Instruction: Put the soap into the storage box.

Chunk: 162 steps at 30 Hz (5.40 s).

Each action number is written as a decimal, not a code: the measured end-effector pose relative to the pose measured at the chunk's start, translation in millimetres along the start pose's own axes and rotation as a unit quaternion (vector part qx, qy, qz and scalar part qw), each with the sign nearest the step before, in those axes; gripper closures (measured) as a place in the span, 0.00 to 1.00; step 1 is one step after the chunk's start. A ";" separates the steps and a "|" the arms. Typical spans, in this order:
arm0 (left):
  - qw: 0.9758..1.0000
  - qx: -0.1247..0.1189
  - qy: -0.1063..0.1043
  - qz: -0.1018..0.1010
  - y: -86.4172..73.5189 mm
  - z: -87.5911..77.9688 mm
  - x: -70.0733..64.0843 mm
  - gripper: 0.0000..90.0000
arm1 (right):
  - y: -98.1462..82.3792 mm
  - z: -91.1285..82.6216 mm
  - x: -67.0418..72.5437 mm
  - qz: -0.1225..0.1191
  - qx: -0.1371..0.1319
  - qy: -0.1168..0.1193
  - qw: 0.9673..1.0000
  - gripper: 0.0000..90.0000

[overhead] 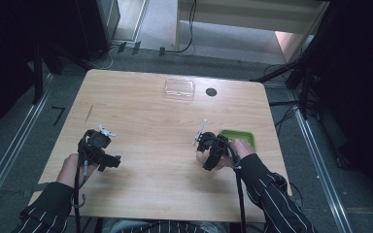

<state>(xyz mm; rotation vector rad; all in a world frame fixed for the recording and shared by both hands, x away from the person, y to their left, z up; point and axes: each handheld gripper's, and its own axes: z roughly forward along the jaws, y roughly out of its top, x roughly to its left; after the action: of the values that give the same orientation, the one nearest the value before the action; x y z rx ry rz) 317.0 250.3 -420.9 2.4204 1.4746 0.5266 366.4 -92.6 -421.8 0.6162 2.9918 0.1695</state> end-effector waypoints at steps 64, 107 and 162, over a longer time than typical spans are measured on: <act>1.000 -0.003 0.002 -0.003 0.3 0.0 -0.2 0.16 | -49.8 -26.5 -67.3 0.046 -0.024 -0.021 0.998 0.37; 1.000 -0.002 0.002 -0.002 0.2 0.6 -0.4 0.16 | -62.6 -5.6 -100.4 0.006 -0.018 -0.041 0.999 0.37; 1.000 0.000 0.001 0.000 0.4 0.8 -0.6 0.16 | -63.1 22.1 -102.8 -0.027 0.001 -0.042 0.999 0.36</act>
<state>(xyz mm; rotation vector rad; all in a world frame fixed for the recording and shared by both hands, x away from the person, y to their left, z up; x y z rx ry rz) 317.5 249.6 -421.5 2.4196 1.4764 0.5301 438.2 -189.1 -445.6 0.5274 2.9238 0.1348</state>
